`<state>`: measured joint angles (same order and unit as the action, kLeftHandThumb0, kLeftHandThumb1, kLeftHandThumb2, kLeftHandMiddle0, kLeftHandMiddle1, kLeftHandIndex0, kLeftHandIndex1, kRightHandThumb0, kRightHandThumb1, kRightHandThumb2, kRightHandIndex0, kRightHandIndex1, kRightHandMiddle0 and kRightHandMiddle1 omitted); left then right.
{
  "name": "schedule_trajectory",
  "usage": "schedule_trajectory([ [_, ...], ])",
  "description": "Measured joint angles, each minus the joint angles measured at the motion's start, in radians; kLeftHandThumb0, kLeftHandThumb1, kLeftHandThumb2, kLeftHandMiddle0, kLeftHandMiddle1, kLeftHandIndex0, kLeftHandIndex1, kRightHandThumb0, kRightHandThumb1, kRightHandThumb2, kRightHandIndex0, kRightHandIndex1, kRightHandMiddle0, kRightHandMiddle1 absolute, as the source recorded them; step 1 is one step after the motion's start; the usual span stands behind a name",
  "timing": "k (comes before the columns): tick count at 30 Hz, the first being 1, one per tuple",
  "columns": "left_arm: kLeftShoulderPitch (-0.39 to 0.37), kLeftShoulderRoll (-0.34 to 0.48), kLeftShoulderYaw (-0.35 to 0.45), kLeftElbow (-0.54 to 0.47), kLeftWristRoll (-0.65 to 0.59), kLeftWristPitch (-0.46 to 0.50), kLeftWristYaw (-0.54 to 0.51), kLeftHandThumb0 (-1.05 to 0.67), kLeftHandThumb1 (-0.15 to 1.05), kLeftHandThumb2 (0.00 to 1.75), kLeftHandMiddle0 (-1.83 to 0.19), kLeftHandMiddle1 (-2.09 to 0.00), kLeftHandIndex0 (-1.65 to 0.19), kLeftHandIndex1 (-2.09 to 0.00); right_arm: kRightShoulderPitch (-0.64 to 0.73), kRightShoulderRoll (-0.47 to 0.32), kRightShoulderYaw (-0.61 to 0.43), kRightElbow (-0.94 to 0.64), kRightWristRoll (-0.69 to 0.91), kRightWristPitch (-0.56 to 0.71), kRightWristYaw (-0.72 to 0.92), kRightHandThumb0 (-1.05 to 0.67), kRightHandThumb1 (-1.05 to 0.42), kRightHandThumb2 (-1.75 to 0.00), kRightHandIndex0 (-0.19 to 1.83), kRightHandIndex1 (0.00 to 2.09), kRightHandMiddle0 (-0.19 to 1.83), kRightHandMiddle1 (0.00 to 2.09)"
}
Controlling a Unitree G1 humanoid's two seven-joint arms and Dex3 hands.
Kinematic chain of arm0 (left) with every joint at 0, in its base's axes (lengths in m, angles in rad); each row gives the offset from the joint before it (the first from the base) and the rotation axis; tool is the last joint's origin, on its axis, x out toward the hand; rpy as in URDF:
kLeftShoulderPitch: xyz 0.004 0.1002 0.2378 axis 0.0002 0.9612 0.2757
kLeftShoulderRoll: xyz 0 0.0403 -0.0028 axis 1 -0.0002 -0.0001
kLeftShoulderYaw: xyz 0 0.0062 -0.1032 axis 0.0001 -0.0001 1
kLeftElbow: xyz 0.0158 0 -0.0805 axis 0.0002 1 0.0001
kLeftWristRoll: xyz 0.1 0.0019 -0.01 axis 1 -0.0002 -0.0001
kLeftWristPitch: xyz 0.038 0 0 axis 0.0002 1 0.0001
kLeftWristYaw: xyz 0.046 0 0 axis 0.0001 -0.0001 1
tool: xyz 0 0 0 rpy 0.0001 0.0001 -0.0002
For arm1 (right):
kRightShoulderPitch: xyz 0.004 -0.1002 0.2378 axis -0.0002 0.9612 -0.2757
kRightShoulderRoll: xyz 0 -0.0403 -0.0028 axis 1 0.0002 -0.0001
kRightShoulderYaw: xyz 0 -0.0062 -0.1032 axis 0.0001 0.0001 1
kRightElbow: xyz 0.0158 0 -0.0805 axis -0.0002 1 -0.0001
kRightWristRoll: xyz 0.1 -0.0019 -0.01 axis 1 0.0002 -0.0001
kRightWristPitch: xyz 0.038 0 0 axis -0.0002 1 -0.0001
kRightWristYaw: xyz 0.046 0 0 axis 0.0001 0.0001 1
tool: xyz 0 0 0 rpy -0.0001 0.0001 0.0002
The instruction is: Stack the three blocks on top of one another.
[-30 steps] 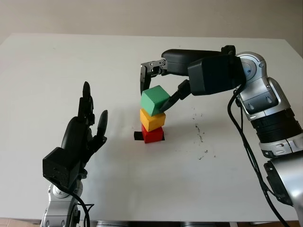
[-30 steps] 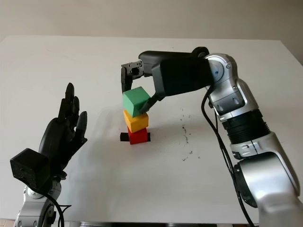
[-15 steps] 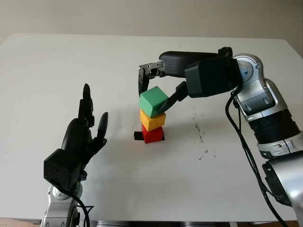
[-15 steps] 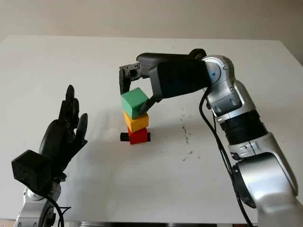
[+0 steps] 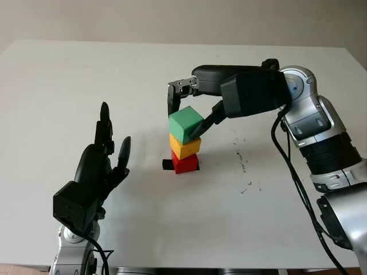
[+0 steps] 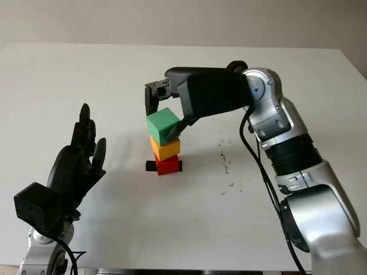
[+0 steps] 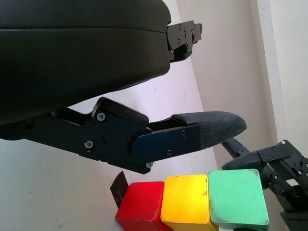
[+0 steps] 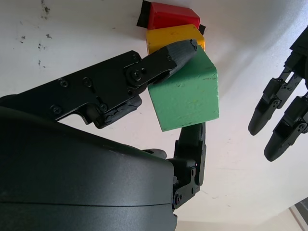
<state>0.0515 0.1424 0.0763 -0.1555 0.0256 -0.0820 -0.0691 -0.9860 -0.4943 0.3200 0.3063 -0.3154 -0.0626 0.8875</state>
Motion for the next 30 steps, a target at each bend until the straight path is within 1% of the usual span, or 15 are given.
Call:
schedule_trajectory([
  [1,0.000,0.000,0.000,0.000,0.000,0.000,0.000,-0.82,1.05,0.61,0.19,0.00,0.19,0.00,0.000,0.000,0.000,0.000,0.000,0.000,0.000,-0.62,-0.90,-0.05,0.20,0.01,0.08,0.98],
  [10,0.000,0.002,0.000,0.000,-0.003,0.000,-0.003,-0.82,1.05,0.61,0.19,0.00,0.19,0.00,0.000,-0.002,0.000,0.000,0.002,-0.009,0.012,-0.67,-0.91,-0.06,0.08,0.01,0.00,0.69],
  [14,0.000,0.002,0.000,0.000,-0.003,0.001,-0.003,-0.81,1.05,0.61,0.19,0.00,0.19,0.00,0.000,-0.016,0.000,0.000,0.002,-0.031,0.032,-0.71,-0.91,-0.05,-0.05,0.02,-0.01,0.31],
  [17,0.000,0.002,0.000,0.000,-0.002,0.001,-0.003,-0.81,1.05,0.61,0.19,0.00,0.19,0.00,0.000,-0.030,0.000,0.000,0.006,-0.061,0.053,-0.78,-0.90,-0.05,-0.16,0.00,-0.10,0.17],
  [19,-0.001,0.002,0.000,0.000,-0.002,0.001,-0.003,-0.81,1.05,0.62,0.19,0.00,0.19,0.00,0.000,-0.036,0.000,0.000,0.012,-0.070,0.070,-0.82,-0.91,-0.06,-0.18,0.00,-0.15,0.13],
  [20,-0.001,0.002,0.000,0.000,-0.002,0.001,-0.003,-0.81,1.05,0.62,0.19,0.00,0.19,0.00,0.000,-0.040,-0.001,-0.001,0.018,-0.069,0.080,-0.86,-0.93,-0.06,-0.19,0.00,-0.17,0.06],
  [21,-0.002,0.002,0.000,0.000,-0.002,0.001,-0.003,-0.81,1.05,0.62,0.19,0.00,0.19,0.00,0.000,-0.045,-0.005,-0.007,0.033,-0.060,0.090,-0.88,-0.95,-0.07,-0.19,0.00,-0.18,0.03],
  [23,-0.003,0.002,0.000,0.001,-0.002,0.000,-0.003,-0.81,1.05,0.61,0.19,0.00,0.19,0.00,0.004,-0.050,-0.032,-0.038,0.075,-0.021,0.096,-0.91,-0.99,-0.08,-0.19,0.00,-0.19,0.01],
  [24,-0.005,0.002,0.000,0.001,-0.002,0.000,-0.003,-0.81,1.05,0.61,0.19,0.00,0.19,0.00,0.004,-0.053,-0.054,-0.052,0.095,-0.004,0.093,-0.94,-1.02,-0.13,-0.19,0.00,-0.19,0.00],
  [26,-0.007,0.002,0.000,0.001,-0.003,0.000,-0.003,-0.82,1.05,0.61,0.19,0.00,0.19,0.00,0.013,-0.062,-0.097,-0.081,0.130,0.025,0.070,-0.96,-1.04,-0.13,-0.19,0.00,-0.19,0.00],
  [29,-0.009,0.001,0.000,0.003,-0.006,0.000,-0.003,-0.82,1.05,0.61,0.19,0.00,0.19,0.00,0.073,-0.056,-0.199,-0.104,0.217,0.087,-0.012,-0.96,-1.05,-0.24,-0.19,0.01,-0.19,0.01],
  [30,-0.008,0.002,0.001,0.004,-0.008,0.000,-0.003,-0.82,1.05,0.61,0.19,0.00,0.19,0.00,0.101,-0.048,-0.241,-0.099,0.254,0.093,-0.048,-0.95,-1.05,-0.33,-0.19,0.00,-0.19,0.01],
])
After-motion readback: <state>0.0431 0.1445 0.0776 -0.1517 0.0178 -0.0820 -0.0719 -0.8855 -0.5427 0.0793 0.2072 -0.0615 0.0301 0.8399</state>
